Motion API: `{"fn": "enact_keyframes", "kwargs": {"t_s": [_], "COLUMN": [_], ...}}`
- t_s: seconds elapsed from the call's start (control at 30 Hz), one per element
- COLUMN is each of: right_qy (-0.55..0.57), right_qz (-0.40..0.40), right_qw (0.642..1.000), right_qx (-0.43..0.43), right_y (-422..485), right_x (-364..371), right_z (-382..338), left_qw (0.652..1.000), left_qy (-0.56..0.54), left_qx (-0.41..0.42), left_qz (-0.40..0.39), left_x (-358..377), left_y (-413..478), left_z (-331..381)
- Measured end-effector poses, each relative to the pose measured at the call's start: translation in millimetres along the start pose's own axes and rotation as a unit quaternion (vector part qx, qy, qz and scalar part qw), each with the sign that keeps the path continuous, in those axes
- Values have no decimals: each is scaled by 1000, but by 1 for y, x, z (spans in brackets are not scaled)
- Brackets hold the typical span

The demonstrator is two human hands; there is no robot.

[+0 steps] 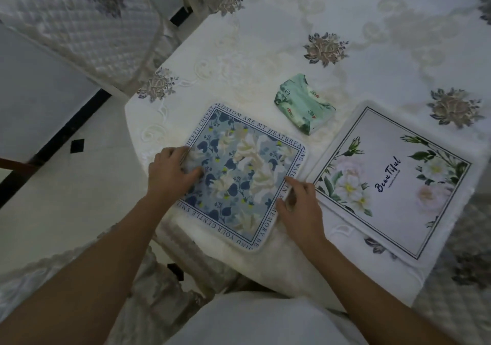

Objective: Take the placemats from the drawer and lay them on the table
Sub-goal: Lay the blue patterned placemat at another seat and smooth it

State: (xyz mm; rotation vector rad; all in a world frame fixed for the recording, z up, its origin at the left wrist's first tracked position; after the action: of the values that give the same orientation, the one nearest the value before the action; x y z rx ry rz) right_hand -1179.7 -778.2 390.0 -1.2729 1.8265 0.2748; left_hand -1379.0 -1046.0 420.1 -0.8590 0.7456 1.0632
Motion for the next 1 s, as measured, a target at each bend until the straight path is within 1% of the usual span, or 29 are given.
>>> {"fn": "enact_keyframes", "kwargs": {"t_s": [0.07, 0.13, 0.3, 0.43, 0.53, 0.67, 0.8, 0.9, 1.0], "right_qy": [19, 32, 6, -17, -16, 13, 37, 59, 69], "right_qz": [8, 17, 44, 84, 124, 193, 279, 322, 365], "right_qw": [1000, 999, 997, 994, 991, 981, 956, 934, 910], "right_qx": [0, -20, -57, -67, -37, 26, 83, 142, 184], "right_y": [0, -3, -19, -58, -100, -165, -239, -292, -340], "right_x": [-3, -5, -18, -42, -60, -85, -108, -121, -134], "right_z": [-6, -14, -26, -26, -12, 20, 56, 87, 113], "left_qw": [998, 994, 986, 979, 967, 943, 921, 903, 882], "left_qy": [-55, -104, -163, -188, -214, -249, -275, -262, -248], "left_qx": [-28, -29, 4, 71, 139, 217, 261, 313, 366], "left_qz": [1, -13, -32, -30, -17, -32, -87, -134, -162], "left_x": [-5, -9, -13, -13, -13, 0, 27, 46, 56], "left_y": [-1, -6, -39, -71, -96, -128, -171, -211, -246], "left_z": [-9, -15, -17, 6, 34, 80, 134, 175, 205]}}
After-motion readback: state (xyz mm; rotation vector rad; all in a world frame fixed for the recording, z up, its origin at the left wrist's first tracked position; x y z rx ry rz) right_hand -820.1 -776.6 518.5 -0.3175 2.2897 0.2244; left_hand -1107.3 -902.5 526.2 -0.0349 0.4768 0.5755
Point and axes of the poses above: each hand's wrist, its own y-axis towards the middle knuckle, its own x-axis out of the palm, z = x × y, the point moved 9 cm from there along y, towards the middle knuckle, and after that the axes turned 11 degrees about -y, right-handed, at the moved point
